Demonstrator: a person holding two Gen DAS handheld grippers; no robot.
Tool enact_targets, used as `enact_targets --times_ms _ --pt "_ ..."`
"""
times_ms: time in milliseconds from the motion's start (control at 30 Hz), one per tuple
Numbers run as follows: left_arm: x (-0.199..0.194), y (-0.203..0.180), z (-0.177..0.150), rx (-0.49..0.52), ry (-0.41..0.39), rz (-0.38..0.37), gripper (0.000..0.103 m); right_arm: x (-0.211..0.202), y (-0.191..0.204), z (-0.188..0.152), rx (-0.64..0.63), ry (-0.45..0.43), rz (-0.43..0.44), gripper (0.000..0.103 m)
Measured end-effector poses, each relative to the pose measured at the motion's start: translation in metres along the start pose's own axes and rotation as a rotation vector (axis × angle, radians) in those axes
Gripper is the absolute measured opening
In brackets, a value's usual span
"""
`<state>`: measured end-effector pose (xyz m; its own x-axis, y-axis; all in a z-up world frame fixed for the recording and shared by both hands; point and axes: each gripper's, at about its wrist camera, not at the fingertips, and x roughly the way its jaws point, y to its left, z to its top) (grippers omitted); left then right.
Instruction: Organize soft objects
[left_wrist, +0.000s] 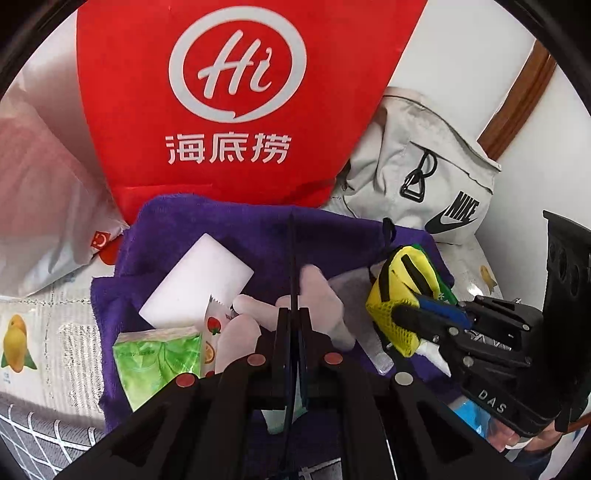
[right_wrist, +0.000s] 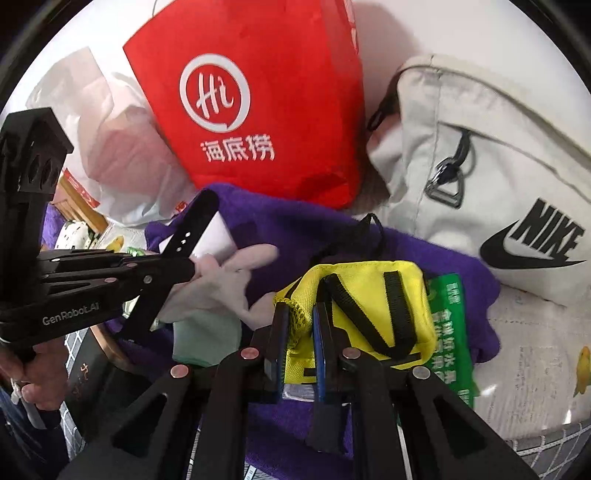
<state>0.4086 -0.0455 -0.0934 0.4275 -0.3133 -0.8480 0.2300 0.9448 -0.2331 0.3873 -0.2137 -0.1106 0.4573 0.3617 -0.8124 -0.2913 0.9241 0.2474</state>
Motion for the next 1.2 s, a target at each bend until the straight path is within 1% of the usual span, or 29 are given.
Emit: enact_targets --times_ms 133,167,233,267,300,333,367,400,433,467,500,533,567,667,700,800,833,867,900,933,967,1033,1100,1167,1200 --pt "0.007 -0.001 -0.002 0.003 0.018 0.009 0.004 0.009 0.002 -0.002 -0.004 0.033 0.007 0.015" --pt "0.008 -0.001 -0.002 0.002 0.024 0.016 0.007 0.009 0.001 -0.003 0.001 0.038 0.007 0.015" --pt "0.010 -0.001 -0.002 0.000 0.028 0.026 0.018 0.008 0.001 -0.003 0.009 0.031 0.009 0.015" --pt "0.009 -0.001 -0.002 -0.003 0.026 0.031 0.027 0.007 0.001 -0.003 0.010 0.027 0.013 0.017" --pt "0.007 -0.001 -0.003 -0.005 0.023 0.033 0.031 0.005 0.001 -0.003 0.011 0.026 0.012 0.019" --pt "0.005 0.000 -0.003 -0.007 0.019 0.031 0.032 0.003 0.001 -0.003 0.013 0.022 0.004 0.025" --pt "0.003 0.000 -0.004 -0.010 0.016 0.027 0.037 0.001 0.001 -0.004 0.016 0.015 -0.004 0.030" --pt "-0.001 -0.001 -0.004 -0.009 0.013 0.023 0.043 -0.004 0.002 -0.005 0.017 0.006 -0.011 0.032" --pt "-0.004 -0.002 -0.004 -0.004 0.008 0.024 0.046 -0.007 0.002 -0.006 0.019 0.001 -0.015 0.035" --pt "-0.008 -0.004 -0.005 0.002 0.001 0.028 0.050 -0.012 0.000 -0.007 0.023 -0.005 -0.020 0.036" --pt "-0.012 -0.005 -0.005 0.007 -0.004 0.033 0.053 -0.017 0.000 -0.008 0.030 -0.013 -0.025 0.037" --pt "-0.016 -0.007 -0.006 0.012 -0.007 0.036 0.053 -0.023 0.001 -0.009 0.038 -0.021 -0.026 0.039" --pt "-0.020 -0.009 -0.007 0.015 -0.011 0.036 0.054 -0.029 0.001 -0.011 0.046 -0.028 -0.029 0.043" --pt "-0.036 -0.014 -0.014 0.025 -0.031 0.049 0.063 -0.045 0.003 -0.015 0.064 -0.048 -0.039 0.053" --pt "-0.044 -0.016 -0.017 0.033 -0.040 0.055 0.064 -0.053 0.004 -0.017 0.076 -0.056 -0.044 0.054" --pt "-0.061 -0.020 -0.028 0.040 -0.062 0.076 0.065 -0.068 0.006 -0.024 0.107 -0.065 -0.054 0.059" --pt "-0.070 -0.021 -0.032 0.039 -0.071 0.079 0.066 -0.074 0.008 -0.027 0.119 -0.065 -0.067 0.064" --pt "-0.077 -0.020 -0.037 0.035 -0.079 0.079 0.069 -0.080 0.011 -0.030 0.126 -0.072 -0.077 0.069" --pt "-0.086 -0.021 -0.042 0.027 -0.089 0.080 0.073 -0.085 0.014 -0.032 0.128 -0.079 -0.085 0.072" --pt "-0.092 -0.022 -0.047 0.023 -0.098 0.081 0.074 -0.090 0.016 -0.035 0.130 -0.084 -0.093 0.077" --pt "-0.101 -0.023 -0.054 0.021 -0.109 0.085 0.076 -0.097 0.021 -0.040 0.133 -0.091 -0.105 0.080" --pt "-0.114 -0.028 -0.064 0.031 -0.122 0.100 0.078 -0.109 0.026 -0.048 0.137 -0.097 -0.115 0.080" --pt "-0.129 -0.034 -0.078 0.040 -0.135 0.121 0.081 -0.122 0.034 -0.057 0.147 -0.107 -0.104 0.083" --pt "-0.140 -0.039 -0.090 0.045 -0.149 0.130 0.084 -0.133 0.039 -0.067 0.166 -0.118 -0.094 0.091" --pt "-0.147 -0.042 -0.097 0.045 -0.153 0.137 0.087 -0.140 0.042 -0.074 0.178 -0.127 -0.091 0.093"
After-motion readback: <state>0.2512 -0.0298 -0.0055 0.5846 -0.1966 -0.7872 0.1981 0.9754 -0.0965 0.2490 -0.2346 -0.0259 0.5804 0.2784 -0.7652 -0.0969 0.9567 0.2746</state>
